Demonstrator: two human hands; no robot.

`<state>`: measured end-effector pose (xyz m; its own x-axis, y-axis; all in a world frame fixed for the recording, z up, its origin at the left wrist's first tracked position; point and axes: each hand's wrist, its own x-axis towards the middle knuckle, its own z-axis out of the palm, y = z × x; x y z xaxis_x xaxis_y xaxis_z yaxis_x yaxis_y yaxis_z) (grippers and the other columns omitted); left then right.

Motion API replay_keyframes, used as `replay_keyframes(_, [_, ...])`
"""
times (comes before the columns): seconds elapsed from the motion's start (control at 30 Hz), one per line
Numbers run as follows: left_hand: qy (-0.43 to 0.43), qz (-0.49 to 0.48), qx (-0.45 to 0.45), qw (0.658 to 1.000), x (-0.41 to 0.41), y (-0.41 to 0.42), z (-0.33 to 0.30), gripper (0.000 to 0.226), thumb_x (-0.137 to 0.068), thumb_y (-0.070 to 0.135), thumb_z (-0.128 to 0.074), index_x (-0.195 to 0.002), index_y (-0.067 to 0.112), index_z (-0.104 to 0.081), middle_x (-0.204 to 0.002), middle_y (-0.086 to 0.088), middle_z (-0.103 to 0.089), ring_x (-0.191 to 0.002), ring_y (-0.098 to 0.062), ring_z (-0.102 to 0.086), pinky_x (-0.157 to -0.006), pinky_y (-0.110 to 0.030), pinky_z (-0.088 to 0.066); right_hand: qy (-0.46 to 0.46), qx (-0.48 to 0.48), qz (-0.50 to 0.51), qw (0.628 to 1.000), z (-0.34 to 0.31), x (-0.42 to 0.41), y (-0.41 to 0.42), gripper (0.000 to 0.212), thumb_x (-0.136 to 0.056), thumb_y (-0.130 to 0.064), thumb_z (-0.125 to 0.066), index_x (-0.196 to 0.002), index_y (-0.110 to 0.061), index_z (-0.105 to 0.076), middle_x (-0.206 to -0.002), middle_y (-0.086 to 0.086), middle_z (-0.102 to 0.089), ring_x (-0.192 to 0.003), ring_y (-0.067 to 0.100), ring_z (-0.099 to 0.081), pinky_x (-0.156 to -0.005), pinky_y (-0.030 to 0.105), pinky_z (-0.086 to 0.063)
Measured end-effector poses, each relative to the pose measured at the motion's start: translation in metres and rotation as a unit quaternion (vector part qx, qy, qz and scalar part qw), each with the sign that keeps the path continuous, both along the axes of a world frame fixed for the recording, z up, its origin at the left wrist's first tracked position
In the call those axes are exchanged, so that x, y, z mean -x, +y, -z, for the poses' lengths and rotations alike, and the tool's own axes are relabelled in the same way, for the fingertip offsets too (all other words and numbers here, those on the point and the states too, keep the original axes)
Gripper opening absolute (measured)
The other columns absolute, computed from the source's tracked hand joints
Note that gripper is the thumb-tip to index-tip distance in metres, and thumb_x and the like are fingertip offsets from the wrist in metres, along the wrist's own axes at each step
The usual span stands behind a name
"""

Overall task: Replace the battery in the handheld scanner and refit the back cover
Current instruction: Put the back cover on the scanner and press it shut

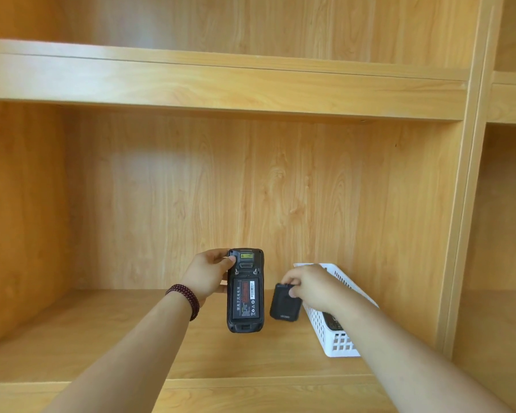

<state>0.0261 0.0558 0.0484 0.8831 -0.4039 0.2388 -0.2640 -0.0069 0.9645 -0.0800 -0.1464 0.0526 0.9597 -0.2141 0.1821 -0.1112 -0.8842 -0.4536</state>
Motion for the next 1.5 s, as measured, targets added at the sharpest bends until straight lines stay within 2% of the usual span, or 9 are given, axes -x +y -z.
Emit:
replay_keyframes(0.2, [0.000,0.002,-0.001,1.000,0.000,-0.004,-0.001,0.023,-0.098,0.016,-0.054,-0.118,0.008,-0.063,-0.104,-0.012,-0.073,-0.086,-0.024,-0.071,-0.063,-0.034,-0.061,-0.098,-0.094,-0.027,0.990,-0.050,0.013,-0.006,0.034,-0.096,-0.011,-0.059,-0.127,-0.023,-0.063,-0.116,-0.003,-0.062,-0.072,0.002,-0.055,-0.059,0.016,-0.043])
replay_keyframes(0.4, [0.008,0.012,0.001,1.000,0.004,-0.008,-0.001,0.022,-0.098,0.015,-0.054,-0.115,0.009,-0.065,-0.105,-0.012,-0.072,-0.084,-0.023,-0.070,-0.059,-0.030,-0.059,-0.031,-0.135,-0.088,0.986,-0.057,0.017,0.014,0.035,-0.098,-0.012,-0.057,-0.132,-0.021,-0.060,-0.117,0.002,-0.059,-0.069,0.007,-0.065,-0.052,0.013,-0.052])
replay_keyframes(0.5, [0.005,0.015,-0.004,1.000,0.005,-0.009,-0.001,0.023,-0.098,0.016,-0.054,-0.117,0.008,-0.064,-0.105,-0.012,-0.072,-0.084,-0.023,-0.071,-0.058,-0.030,-0.059,-0.023,-0.138,-0.101,0.985,-0.044,0.009,0.025,0.033,-0.098,-0.012,-0.057,-0.129,-0.020,-0.062,-0.119,0.003,-0.063,-0.085,0.022,-0.072,-0.068,0.030,-0.062])
replay_keyframes(0.6, [0.005,0.018,-0.005,1.000,0.006,-0.008,-0.001,0.024,-0.098,0.015,-0.053,-0.117,0.007,-0.064,-0.104,-0.012,-0.072,-0.082,-0.022,-0.071,-0.058,-0.031,-0.059,-0.023,-0.136,-0.100,0.985,-0.037,0.002,0.031,0.031,-0.097,-0.015,-0.057,-0.127,-0.021,-0.064,-0.118,0.007,-0.068,-0.095,0.031,-0.072,-0.081,0.044,-0.061])
replay_keyframes(0.73, [0.010,0.016,-0.006,1.000,0.006,-0.008,-0.002,0.024,-0.098,0.015,-0.053,-0.118,0.007,-0.064,-0.104,-0.011,-0.072,-0.082,-0.022,-0.071,-0.060,-0.032,-0.060,-0.008,-0.146,-0.112,0.983,-0.034,-0.001,0.036,0.039,-0.089,-0.013,-0.068,-0.127,-0.019,-0.065,-0.116,0.004,-0.069,-0.098,0.031,-0.072,-0.083,0.042,-0.060])
replay_keyframes(0.83, [0.010,0.012,-0.011,1.000,0.007,-0.007,-0.003,0.023,-0.098,0.015,-0.053,-0.118,0.007,-0.063,-0.101,-0.011,-0.073,-0.081,-0.022,-0.072,-0.060,-0.034,-0.060,-0.009,-0.113,-0.115,0.987,-0.030,-0.001,0.041,0.042,-0.081,-0.007,-0.074,-0.119,-0.023,-0.068,-0.106,-0.002,-0.071,-0.085,0.031,-0.073,-0.084,0.045,-0.060])
replay_keyframes(0.97, [0.015,0.009,-0.013,1.000,0.009,-0.007,-0.005,0.023,-0.098,0.016,-0.054,-0.116,0.007,-0.064,-0.097,-0.011,-0.073,-0.077,-0.021,-0.072,-0.059,-0.034,-0.060,-0.041,-0.062,-0.118,0.990,-0.026,-0.001,0.047,0.047,-0.082,-0.004,-0.073,-0.125,-0.023,-0.066,-0.104,-0.008,-0.057,-0.066,0.010,-0.059,-0.068,0.029,-0.052])
replay_keyframes(1.13, [0.019,0.014,-0.025,0.999,0.011,-0.006,-0.004,0.023,-0.098,0.017,-0.054,-0.117,0.006,-0.063,-0.099,-0.014,-0.074,-0.079,-0.023,-0.073,-0.060,-0.034,-0.060,-0.062,-0.024,-0.127,0.990,-0.020,0.000,0.049,0.047,-0.083,-0.010,-0.073,-0.126,-0.027,-0.064,-0.112,-0.010,-0.054,-0.104,0.015,-0.056,-0.093,0.036,-0.050])
replay_keyframes(1.5, [0.014,0.003,-0.025,1.000,0.013,-0.006,-0.002,0.021,-0.098,0.017,-0.053,-0.113,0.008,-0.065,-0.095,-0.011,-0.074,-0.074,-0.020,-0.071,-0.063,-0.037,-0.062,-0.084,0.014,-0.144,0.986,-0.012,0.008,0.054,0.043,-0.086,-0.014,-0.070,-0.126,-0.027,-0.063,-0.116,-0.013,-0.053,-0.108,0.013,-0.055,-0.094,0.036,-0.051])
